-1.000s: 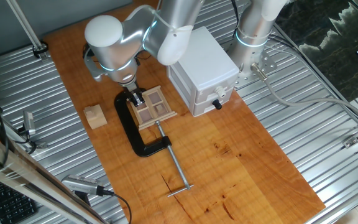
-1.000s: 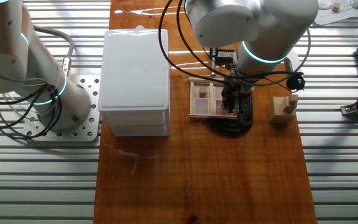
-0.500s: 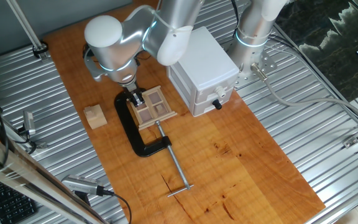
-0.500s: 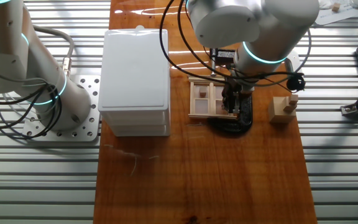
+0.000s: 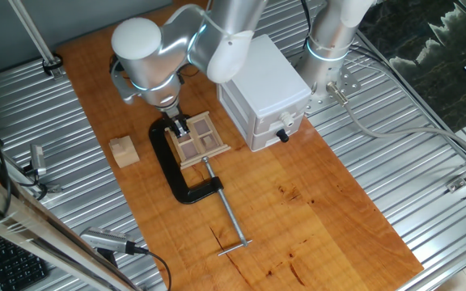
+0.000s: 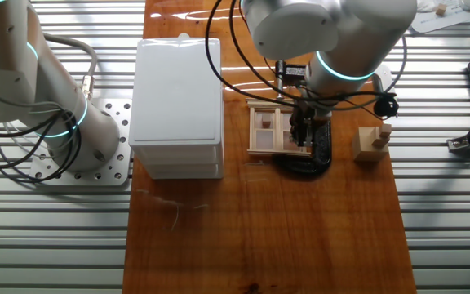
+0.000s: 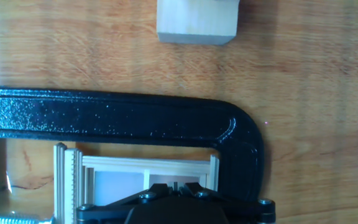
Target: Open a sliding window
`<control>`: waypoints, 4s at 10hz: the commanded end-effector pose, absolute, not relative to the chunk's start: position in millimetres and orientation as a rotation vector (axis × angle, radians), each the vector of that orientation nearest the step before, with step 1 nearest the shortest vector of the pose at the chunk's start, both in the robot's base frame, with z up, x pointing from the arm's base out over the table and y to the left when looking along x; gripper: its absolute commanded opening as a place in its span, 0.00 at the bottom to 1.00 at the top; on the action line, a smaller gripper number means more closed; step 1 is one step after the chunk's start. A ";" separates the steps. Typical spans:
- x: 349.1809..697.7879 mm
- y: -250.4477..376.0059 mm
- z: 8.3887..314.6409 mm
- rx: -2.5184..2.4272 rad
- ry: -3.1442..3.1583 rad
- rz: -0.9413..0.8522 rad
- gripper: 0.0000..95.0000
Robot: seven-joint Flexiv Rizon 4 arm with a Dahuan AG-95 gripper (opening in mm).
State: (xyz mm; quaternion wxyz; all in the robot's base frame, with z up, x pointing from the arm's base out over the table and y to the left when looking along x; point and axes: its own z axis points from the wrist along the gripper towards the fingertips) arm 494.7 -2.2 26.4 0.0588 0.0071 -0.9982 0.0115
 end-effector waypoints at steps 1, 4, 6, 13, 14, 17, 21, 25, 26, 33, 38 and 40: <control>491.7 -2.1 23.6 0.010 -3.034 0.032 0.00; 488.5 -1.5 24.4 -0.034 -3.037 0.011 0.00; 489.2 0.4 24.0 -0.069 -3.042 0.000 0.00; 492.2 6.0 22.5 -0.131 -3.065 0.001 0.00; 492.2 6.1 22.5 -0.130 -3.067 0.001 0.00; 492.3 6.4 22.4 -0.136 -3.073 -0.001 0.00; 493.6 10.6 18.6 -0.144 -3.072 0.003 0.00; 493.6 11.0 18.7 -0.139 -3.069 0.003 0.00; 493.7 11.1 18.5 -0.139 -3.068 0.003 0.00; 494.5 12.2 17.7 -0.144 -3.075 0.005 0.00; 494.5 12.3 17.8 -0.139 -3.076 0.002 0.00; 494.4 12.3 17.8 -0.135 -3.075 0.002 0.00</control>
